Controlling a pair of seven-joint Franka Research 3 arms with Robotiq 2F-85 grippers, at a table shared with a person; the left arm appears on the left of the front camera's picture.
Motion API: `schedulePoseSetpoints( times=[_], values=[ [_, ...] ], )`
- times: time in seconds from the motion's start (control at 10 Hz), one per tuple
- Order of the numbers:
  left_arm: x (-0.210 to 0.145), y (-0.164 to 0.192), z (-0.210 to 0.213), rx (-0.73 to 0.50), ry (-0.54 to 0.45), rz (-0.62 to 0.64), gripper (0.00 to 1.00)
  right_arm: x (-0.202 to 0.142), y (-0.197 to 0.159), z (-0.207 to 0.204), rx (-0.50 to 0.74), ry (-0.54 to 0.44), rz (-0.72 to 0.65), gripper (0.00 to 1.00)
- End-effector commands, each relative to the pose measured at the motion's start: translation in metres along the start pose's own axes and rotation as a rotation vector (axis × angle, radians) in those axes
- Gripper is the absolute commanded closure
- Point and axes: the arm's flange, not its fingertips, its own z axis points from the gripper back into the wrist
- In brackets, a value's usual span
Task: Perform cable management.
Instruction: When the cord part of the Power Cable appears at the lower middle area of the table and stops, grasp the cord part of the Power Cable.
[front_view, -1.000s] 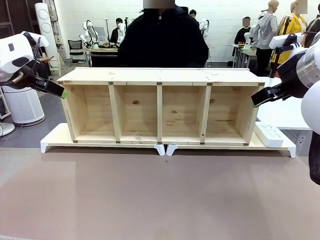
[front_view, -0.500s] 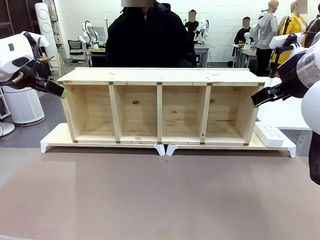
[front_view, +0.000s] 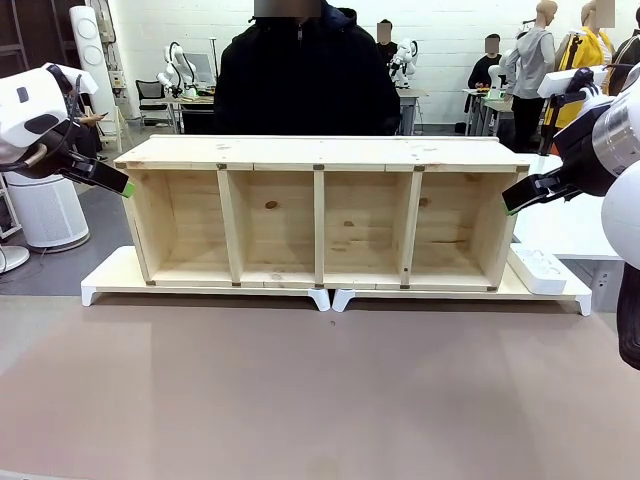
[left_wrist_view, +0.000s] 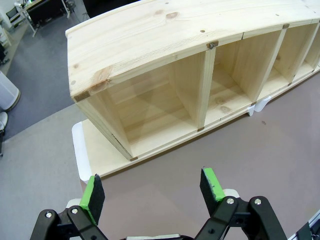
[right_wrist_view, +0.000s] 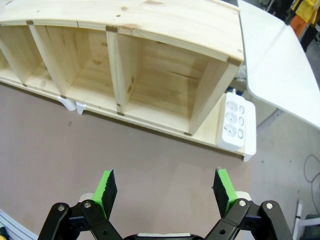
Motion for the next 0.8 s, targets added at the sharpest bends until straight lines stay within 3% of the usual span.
schedulePoseSetpoints(
  times=[0.0, 0.7],
  values=[
    [0.0003, 0.0020, 0.0007, 0.002, -0.010, 0.004, 0.00, 0.0000, 0.0003, -0.0043, 0.002, 0.004, 0.002, 0.00],
    [0.0003, 0.0020, 0.0007, 0.002, -0.010, 0.004, 0.00, 0.0000, 0.0003, -0.0043, 0.002, 0.004, 0.002, 0.00]
  ],
)
